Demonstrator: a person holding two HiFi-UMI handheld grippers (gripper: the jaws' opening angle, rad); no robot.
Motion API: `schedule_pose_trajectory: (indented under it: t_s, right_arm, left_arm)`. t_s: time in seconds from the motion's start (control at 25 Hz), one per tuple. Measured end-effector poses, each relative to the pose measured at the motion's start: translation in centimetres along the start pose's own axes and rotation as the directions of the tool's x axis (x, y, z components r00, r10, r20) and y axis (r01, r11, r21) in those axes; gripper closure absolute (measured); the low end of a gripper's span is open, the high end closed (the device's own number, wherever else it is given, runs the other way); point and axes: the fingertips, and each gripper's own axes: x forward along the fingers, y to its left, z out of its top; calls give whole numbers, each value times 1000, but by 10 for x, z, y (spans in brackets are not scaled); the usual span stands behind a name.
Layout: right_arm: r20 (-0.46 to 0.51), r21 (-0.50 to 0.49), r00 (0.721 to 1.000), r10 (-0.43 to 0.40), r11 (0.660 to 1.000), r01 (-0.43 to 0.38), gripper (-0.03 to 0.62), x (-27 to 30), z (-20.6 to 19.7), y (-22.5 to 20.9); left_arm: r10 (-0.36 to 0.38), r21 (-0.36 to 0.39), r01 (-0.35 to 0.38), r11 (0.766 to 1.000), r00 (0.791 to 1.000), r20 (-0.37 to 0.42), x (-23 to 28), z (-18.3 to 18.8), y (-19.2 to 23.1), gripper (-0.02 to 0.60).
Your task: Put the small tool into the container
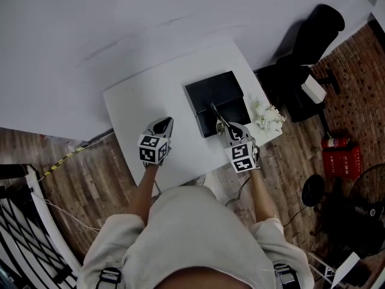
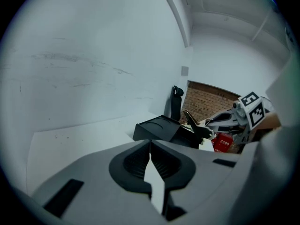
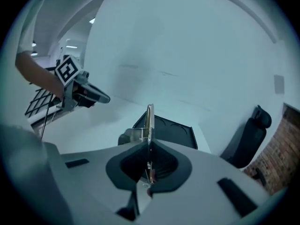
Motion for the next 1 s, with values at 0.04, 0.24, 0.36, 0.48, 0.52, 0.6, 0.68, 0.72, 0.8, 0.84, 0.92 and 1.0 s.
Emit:
schedule_pose_trajectory:
  t_s: [0.04,0.24,0.36,0.48,0.52,0.6,0.68,0.72,0.8,0.84,0.92,1.0]
  right_arm:
    - [-12,-52,1000,4,999,-5,592,3,0,2]
    - [-80,-392,997,8,919,-39,592,15,-3,10]
    - [-116,-583,993,3,809,-71,592,21,-6,13]
    - [-141,-722,990,1,684,-104,592,26,-10,16]
    - [-149,-753,989,1,649,-114,592,28,-12,16]
    - [-165,-799,986,2,587,-135,592,33,-17,17]
    - [-183,-836,983,6,526,-159,592,38,-22,18]
    - [-193,-850,981,8,498,-171,592,41,-25,19]
    - [-208,-873,978,6,449,-189,592,46,-29,18]
    - [-215,-883,977,3,427,-196,592,48,-30,17]
    - [-223,-896,975,-1,394,-205,592,51,-32,14]
    - [-233,-900,973,-3,381,-214,592,56,-35,12]
  left_arm:
    - [2,-2,-2,1000,1000,0,0,-1,1,568]
    - [4,-14,-4,1000,1000,-5,1,-7,3,568]
    - [6,-16,-6,1000,1000,-8,2,-7,5,568]
    - [11,-14,-11,1000,1000,-9,1,-8,8,568]
    - [13,-15,-14,1000,1000,-10,1,-8,9,568]
    - [18,-16,-18,1000,1000,-12,0,-9,12,568]
    - [22,-20,-22,1000,1000,-13,-1,-10,15,568]
    - [24,-22,-24,999,1000,-13,-2,-10,17,568]
    - [26,-26,-26,999,1000,-14,-3,-11,18,568]
    - [26,-27,-27,999,1000,-15,-3,-11,19,568]
    - [27,-29,-28,999,999,-16,-2,-11,21,568]
    - [30,-30,-31,999,999,-15,-3,-13,22,568]
